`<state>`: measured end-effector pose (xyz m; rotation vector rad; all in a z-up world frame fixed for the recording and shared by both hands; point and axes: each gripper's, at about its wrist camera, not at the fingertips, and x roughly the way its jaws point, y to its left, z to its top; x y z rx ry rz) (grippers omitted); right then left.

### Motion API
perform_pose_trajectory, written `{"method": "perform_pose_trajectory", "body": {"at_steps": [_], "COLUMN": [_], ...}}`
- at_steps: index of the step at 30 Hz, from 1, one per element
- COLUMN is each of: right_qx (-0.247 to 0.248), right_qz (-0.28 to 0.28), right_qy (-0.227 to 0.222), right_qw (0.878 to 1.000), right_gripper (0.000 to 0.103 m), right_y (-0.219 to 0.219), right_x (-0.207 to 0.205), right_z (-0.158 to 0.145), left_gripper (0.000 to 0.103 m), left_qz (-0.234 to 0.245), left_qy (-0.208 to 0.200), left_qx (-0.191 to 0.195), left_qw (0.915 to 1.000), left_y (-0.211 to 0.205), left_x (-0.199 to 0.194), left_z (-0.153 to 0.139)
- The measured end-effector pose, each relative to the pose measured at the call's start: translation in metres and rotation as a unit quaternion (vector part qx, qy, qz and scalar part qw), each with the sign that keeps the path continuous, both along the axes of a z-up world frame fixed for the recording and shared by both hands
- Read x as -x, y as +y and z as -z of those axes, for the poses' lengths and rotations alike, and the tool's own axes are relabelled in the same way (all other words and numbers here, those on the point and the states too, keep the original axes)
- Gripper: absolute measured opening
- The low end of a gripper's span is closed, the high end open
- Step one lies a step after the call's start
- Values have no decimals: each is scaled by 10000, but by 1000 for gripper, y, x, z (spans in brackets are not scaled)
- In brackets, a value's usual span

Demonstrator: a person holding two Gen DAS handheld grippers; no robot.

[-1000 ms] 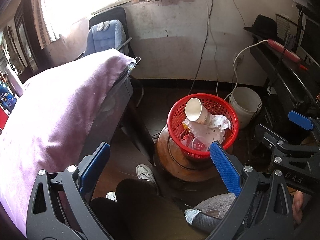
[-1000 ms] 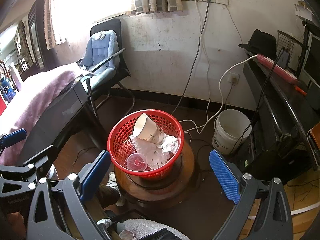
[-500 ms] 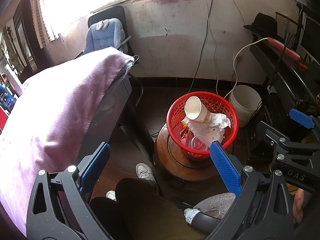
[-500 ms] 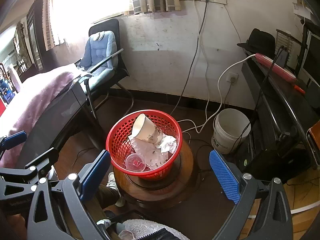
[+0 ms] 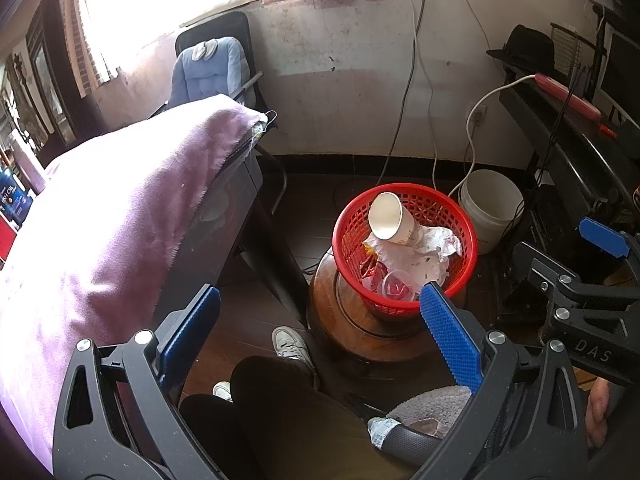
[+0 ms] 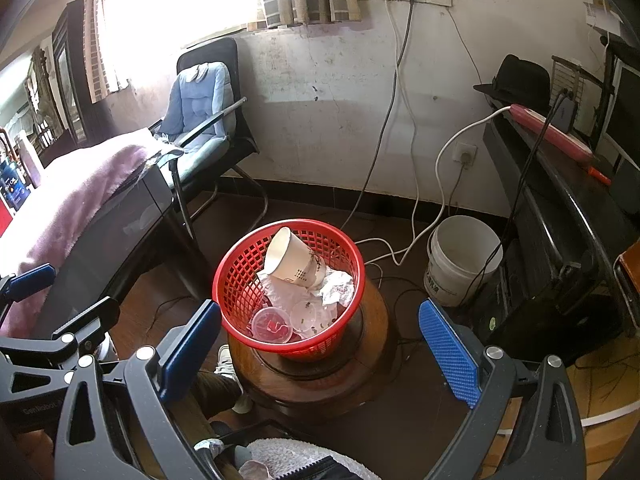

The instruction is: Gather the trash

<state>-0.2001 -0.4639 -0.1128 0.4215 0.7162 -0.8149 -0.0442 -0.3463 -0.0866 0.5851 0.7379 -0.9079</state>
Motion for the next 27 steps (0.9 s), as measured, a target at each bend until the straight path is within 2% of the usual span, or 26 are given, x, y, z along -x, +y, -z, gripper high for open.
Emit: {"method": "perform_pose_trajectory", "body": {"at_steps": [27], "right_qx": [24], "right_qz": [99], "right_qy": [19], "right_qw": [9999], "right_gripper": [97], "right_y": [6], "right_x": [1], "right_z": [1], "left_gripper": [96], "left_qz": [77], "left_qy": [-117], "left_qx": [-23], "left_qw": [9999], "left_y": [-3], "left_x": [5], "left_z": [3]}}
